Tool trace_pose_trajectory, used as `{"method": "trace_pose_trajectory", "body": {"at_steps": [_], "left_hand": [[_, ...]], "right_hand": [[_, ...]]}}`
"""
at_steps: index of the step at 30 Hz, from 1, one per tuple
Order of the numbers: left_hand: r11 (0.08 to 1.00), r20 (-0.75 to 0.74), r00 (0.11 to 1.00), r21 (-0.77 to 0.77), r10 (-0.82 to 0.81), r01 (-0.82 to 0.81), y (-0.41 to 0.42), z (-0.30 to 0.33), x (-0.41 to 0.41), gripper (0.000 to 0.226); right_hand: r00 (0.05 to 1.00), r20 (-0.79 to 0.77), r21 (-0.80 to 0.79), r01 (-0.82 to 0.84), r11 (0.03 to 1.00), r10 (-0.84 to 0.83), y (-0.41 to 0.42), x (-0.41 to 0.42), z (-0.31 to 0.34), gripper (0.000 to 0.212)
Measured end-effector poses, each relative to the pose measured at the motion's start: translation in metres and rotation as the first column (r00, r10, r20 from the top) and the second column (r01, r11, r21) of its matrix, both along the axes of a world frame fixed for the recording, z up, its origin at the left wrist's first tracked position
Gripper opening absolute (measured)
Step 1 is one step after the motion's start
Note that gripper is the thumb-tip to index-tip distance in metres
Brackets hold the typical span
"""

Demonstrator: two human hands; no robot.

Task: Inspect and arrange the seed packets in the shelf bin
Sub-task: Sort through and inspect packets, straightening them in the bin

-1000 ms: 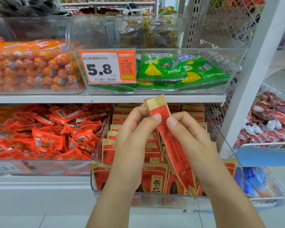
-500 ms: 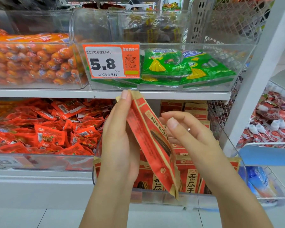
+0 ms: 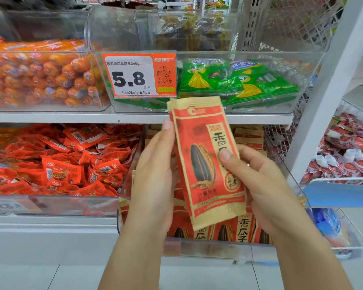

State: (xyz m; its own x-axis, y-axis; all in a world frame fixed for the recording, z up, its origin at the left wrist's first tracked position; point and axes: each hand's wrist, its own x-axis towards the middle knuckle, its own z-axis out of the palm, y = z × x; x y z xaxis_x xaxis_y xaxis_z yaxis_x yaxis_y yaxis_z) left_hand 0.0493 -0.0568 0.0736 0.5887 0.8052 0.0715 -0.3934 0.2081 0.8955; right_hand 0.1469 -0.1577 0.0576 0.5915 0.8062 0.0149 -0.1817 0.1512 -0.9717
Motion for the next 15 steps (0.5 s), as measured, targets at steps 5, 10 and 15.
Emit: {"method": "trace_pose_trajectory", "body": {"at_steps": [5,10,15], "left_hand": [[0.961,-0.172,0.97,0.184,-0.174,0.205,-0.0069,-0.0032,-0.0094,0.031],[0.971,-0.152,0.976,0.154,-0.157,0.18,-0.0051,-0.004,-0.0071,0.035],[0.972,-0.17,0.973,0.144,-0.158,0.183,-0.0034,-0.0076,-0.0066,0.036]], "right_hand": [[0.985,0.039,0.075,0.167,0.983,-0.171,0.0008,0.0001,0.0011,0.046],[0.982,0.04,0.078,0.178,0.981,-0.182,-0.001,-0.0004,0.0034,0.041],[0.978,0.07,0.138,0.187,0.973,-0.198,-0.0054,-0.0013,0.0084,0.035]]}}
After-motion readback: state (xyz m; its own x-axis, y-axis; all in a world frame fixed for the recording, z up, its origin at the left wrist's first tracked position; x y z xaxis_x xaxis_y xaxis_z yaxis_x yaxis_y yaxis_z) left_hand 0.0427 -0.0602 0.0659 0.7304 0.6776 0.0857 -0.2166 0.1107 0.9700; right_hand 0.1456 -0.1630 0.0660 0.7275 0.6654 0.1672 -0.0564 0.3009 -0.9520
